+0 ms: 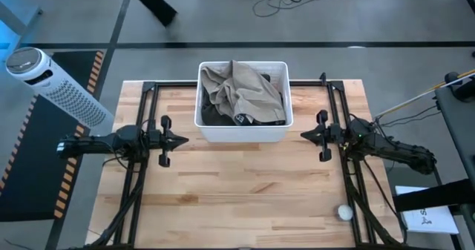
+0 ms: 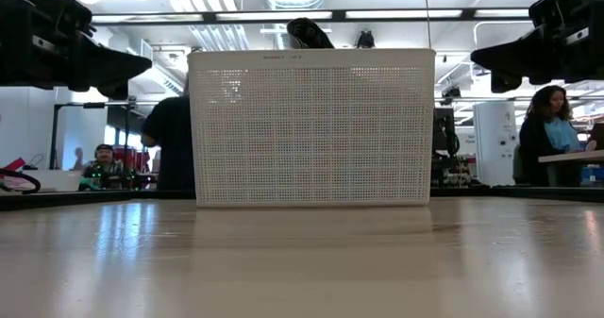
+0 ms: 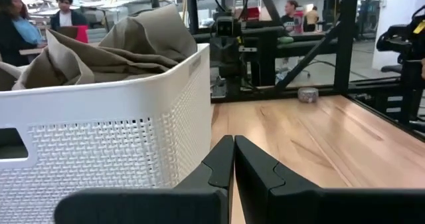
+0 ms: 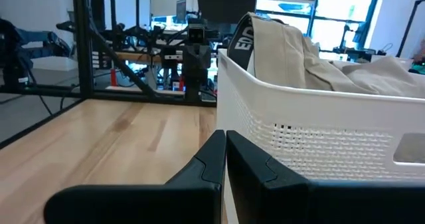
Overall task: Sort clothes
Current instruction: Return to Home Position
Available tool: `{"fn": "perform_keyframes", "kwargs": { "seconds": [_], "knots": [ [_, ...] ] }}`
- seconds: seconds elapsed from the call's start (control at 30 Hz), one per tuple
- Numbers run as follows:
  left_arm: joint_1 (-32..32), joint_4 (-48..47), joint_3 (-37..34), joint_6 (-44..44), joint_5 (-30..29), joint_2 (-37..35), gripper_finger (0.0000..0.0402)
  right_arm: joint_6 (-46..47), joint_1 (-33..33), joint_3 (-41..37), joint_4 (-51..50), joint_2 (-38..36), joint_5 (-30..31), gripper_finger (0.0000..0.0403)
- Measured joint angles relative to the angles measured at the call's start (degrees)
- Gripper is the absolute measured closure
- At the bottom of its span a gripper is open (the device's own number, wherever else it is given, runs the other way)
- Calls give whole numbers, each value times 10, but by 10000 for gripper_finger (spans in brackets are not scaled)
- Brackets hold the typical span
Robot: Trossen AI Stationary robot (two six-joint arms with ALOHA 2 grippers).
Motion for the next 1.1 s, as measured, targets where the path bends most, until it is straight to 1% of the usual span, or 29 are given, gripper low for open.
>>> {"fn": "perform_keyframes", "kwargs": {
  "seconds": [0.1,0.2,0.37,0.57,0.87,1.1],
  "knots": [
    [0,0,0,0,0,0,402,0,0,0,-11,0,3,403],
    [0,0,0,-1,-2,0,402,1,0,0,-15,6,19,403],
    [0,1,0,-9,-5,0,402,-6,0,0,-25,10,80,403],
    [0,23,0,10,-6,0,402,-20,0,0,-26,12,80,403],
    [0,34,1,18,-7,1,401,23,0,0,-27,18,81,403],
    [1,35,12,17,-6,7,395,25,0,0,-26,20,81,403]
  ]
}}
